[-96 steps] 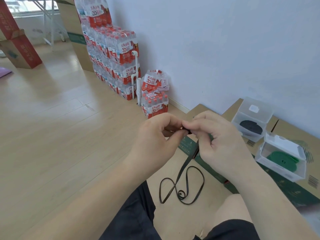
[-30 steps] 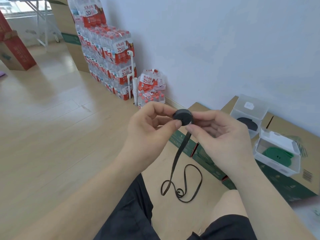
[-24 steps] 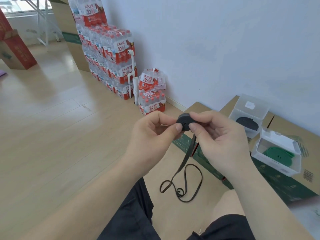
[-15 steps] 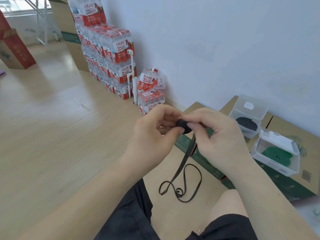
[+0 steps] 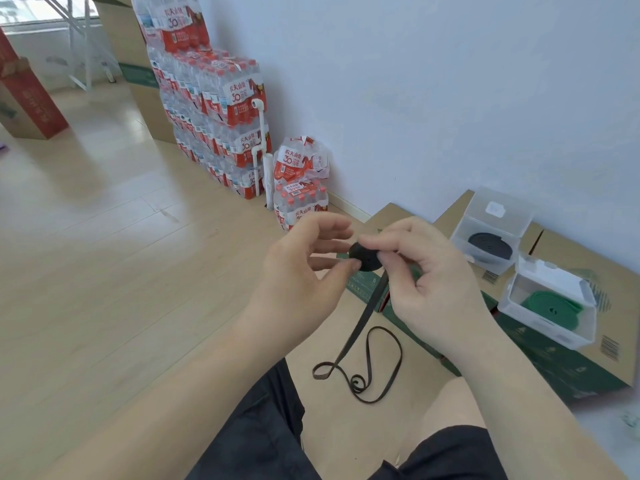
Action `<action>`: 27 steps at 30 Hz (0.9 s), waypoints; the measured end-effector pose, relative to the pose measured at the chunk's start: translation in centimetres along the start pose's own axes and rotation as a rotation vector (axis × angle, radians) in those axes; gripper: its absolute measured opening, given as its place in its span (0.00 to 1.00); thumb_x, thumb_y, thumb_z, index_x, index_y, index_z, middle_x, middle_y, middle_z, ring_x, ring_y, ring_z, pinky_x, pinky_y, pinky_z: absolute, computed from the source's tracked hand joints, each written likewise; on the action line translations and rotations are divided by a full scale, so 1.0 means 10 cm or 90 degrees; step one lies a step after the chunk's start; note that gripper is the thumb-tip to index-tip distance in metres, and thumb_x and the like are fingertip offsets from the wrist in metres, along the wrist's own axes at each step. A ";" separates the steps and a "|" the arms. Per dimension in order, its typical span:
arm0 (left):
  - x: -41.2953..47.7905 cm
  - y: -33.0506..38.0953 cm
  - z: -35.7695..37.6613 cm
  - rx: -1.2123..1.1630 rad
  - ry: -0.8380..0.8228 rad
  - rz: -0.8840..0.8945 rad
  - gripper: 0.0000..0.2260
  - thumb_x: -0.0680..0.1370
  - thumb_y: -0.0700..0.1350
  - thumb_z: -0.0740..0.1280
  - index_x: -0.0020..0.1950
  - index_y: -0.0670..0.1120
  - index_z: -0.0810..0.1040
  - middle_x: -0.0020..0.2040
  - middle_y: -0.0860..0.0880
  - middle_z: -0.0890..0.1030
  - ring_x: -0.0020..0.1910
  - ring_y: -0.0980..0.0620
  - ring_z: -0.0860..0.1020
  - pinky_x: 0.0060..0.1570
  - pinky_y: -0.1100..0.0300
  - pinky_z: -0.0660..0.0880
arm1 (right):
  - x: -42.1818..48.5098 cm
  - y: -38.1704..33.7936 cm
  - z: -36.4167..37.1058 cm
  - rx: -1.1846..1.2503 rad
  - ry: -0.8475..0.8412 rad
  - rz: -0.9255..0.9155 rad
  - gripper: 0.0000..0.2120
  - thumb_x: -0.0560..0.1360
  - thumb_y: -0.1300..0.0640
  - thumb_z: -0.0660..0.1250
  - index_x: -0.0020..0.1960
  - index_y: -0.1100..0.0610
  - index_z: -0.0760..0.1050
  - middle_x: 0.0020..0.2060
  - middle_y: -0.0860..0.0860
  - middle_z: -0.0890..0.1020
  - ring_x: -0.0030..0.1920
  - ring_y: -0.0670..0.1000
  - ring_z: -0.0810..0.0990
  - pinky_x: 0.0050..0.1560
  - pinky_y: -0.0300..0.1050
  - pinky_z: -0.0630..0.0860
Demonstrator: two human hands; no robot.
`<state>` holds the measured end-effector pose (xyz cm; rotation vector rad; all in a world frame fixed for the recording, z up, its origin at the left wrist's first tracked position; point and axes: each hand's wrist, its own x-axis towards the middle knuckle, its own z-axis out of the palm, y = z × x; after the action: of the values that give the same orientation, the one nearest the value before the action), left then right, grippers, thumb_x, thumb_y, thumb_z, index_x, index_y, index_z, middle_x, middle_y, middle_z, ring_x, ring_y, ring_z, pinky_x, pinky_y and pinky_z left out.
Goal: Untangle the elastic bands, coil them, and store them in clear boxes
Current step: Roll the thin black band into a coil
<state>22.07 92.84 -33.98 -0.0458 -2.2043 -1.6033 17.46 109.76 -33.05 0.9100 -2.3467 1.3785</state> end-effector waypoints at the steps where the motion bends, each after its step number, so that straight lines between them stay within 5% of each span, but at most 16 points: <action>1: 0.00 0.02 0.00 0.023 -0.019 0.034 0.16 0.75 0.31 0.73 0.57 0.48 0.79 0.50 0.57 0.84 0.52 0.59 0.84 0.52 0.63 0.81 | 0.02 0.00 -0.01 -0.020 -0.018 -0.020 0.18 0.78 0.73 0.66 0.54 0.53 0.85 0.48 0.49 0.81 0.53 0.49 0.81 0.53 0.45 0.78; 3: -0.01 0.05 0.01 0.028 -0.026 0.050 0.17 0.75 0.29 0.72 0.56 0.48 0.80 0.47 0.57 0.85 0.50 0.59 0.85 0.51 0.65 0.81 | 0.03 -0.03 -0.02 -0.015 -0.010 -0.017 0.18 0.77 0.73 0.67 0.52 0.51 0.85 0.47 0.47 0.83 0.52 0.48 0.82 0.53 0.42 0.78; 6: 0.03 0.08 0.00 -0.132 0.036 -0.055 0.16 0.75 0.29 0.74 0.51 0.50 0.80 0.48 0.51 0.87 0.48 0.51 0.86 0.49 0.60 0.82 | 0.01 -0.06 -0.03 0.163 0.081 0.142 0.17 0.75 0.69 0.74 0.49 0.46 0.83 0.45 0.44 0.87 0.49 0.47 0.86 0.54 0.44 0.83; 11: 0.00 0.08 0.03 -0.318 0.048 -0.127 0.12 0.74 0.29 0.74 0.48 0.45 0.80 0.49 0.44 0.88 0.50 0.44 0.86 0.54 0.51 0.83 | -0.06 -0.05 0.05 0.262 0.105 0.202 0.14 0.73 0.68 0.77 0.50 0.51 0.83 0.47 0.49 0.89 0.50 0.51 0.88 0.56 0.50 0.84; 16: -0.01 0.02 0.06 -0.202 0.044 -0.130 0.07 0.78 0.34 0.72 0.46 0.46 0.81 0.44 0.48 0.88 0.46 0.48 0.87 0.52 0.50 0.84 | -0.08 -0.01 0.06 0.233 0.095 0.164 0.18 0.75 0.72 0.73 0.48 0.48 0.81 0.47 0.46 0.86 0.50 0.47 0.86 0.55 0.44 0.82; 19: 0.02 0.00 0.03 -0.086 0.022 -0.099 0.08 0.77 0.36 0.75 0.51 0.47 0.81 0.49 0.51 0.87 0.50 0.52 0.86 0.52 0.50 0.83 | -0.02 0.01 0.00 0.192 0.062 0.116 0.17 0.75 0.75 0.69 0.49 0.54 0.81 0.47 0.49 0.83 0.49 0.48 0.85 0.52 0.41 0.81; 23: 0.04 0.07 -0.03 0.059 -0.027 0.069 0.16 0.75 0.33 0.75 0.58 0.50 0.80 0.51 0.58 0.84 0.52 0.56 0.84 0.50 0.56 0.83 | 0.05 -0.01 -0.06 0.033 -0.004 -0.005 0.16 0.74 0.75 0.68 0.49 0.55 0.83 0.48 0.49 0.82 0.52 0.50 0.83 0.52 0.42 0.80; 27: 0.07 0.10 -0.03 -0.111 0.012 -0.030 0.13 0.77 0.31 0.72 0.50 0.49 0.81 0.47 0.51 0.86 0.47 0.49 0.86 0.49 0.49 0.85 | 0.05 -0.06 -0.06 0.177 0.058 0.130 0.18 0.75 0.70 0.74 0.48 0.46 0.84 0.44 0.48 0.87 0.48 0.47 0.87 0.49 0.39 0.82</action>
<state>21.83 92.74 -32.76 -0.0280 -2.0609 -1.8104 17.44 109.86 -32.07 0.6718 -2.2668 1.8218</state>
